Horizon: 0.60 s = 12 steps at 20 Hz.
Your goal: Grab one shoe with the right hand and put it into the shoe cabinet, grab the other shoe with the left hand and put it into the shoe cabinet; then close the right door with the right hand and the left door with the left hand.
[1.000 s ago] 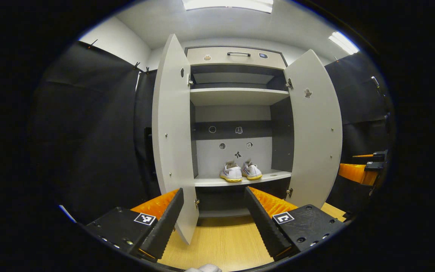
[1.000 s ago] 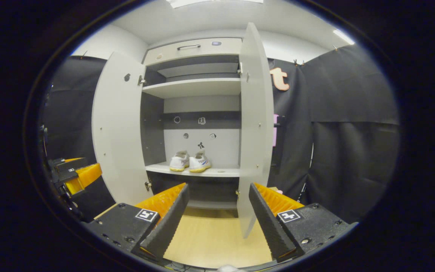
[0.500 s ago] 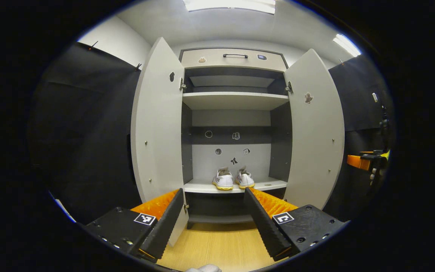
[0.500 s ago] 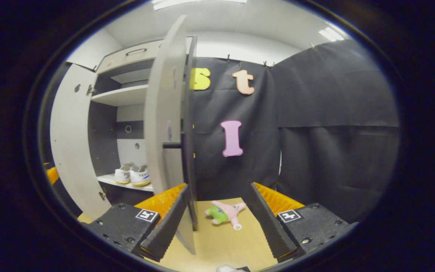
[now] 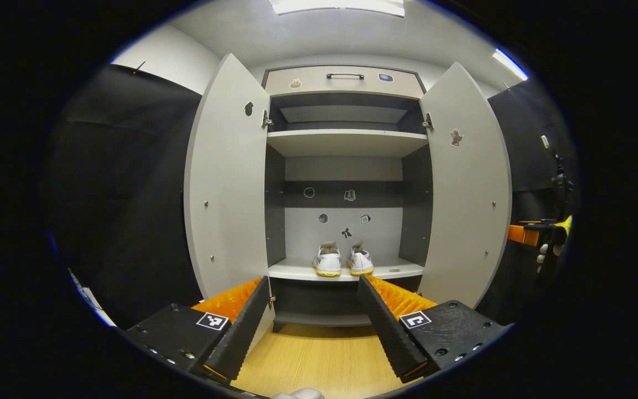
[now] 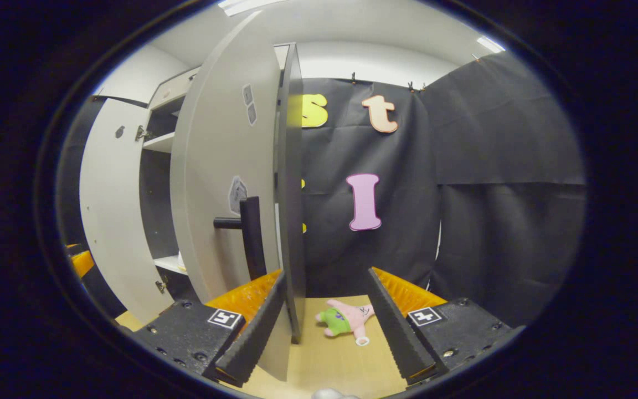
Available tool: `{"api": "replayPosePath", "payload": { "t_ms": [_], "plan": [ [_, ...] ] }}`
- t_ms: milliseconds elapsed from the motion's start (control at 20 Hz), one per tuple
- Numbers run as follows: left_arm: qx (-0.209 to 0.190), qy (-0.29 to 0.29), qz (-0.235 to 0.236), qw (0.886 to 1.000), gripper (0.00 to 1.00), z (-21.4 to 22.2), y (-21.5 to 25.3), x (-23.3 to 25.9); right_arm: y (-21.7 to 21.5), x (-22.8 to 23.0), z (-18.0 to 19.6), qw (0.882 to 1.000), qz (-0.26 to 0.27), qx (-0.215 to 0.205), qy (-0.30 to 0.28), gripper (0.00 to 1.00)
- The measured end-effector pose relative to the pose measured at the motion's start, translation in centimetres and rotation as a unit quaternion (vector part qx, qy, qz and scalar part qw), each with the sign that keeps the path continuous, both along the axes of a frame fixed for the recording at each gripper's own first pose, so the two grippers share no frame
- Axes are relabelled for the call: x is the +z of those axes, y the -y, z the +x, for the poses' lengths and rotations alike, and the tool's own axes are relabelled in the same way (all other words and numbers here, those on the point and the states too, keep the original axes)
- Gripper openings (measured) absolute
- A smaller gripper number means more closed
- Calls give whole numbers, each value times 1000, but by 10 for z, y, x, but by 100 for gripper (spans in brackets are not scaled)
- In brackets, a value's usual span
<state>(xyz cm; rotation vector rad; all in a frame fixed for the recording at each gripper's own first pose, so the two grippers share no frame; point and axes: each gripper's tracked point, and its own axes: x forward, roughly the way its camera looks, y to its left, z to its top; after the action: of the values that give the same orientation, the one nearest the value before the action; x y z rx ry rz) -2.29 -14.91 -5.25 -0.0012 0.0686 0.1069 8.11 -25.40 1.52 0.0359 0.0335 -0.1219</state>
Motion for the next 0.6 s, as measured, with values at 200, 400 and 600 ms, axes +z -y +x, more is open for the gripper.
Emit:
{"api": "replayPosePath", "payload": {
  "t_ms": [200,400,600],
  "plan": [
    [-3,-1,2,1000,96,2,-1,1,-5,-1,-2,1000,2,-8,3,87],
    [-2,-1,6,1000,96,1,-10,1,-26,-2,-1,1000,3,1,6,94],
    [4,3,9,1000,96,-4,-25,5,-71,-3,6,999,6,42,5,94]
  ]
}}
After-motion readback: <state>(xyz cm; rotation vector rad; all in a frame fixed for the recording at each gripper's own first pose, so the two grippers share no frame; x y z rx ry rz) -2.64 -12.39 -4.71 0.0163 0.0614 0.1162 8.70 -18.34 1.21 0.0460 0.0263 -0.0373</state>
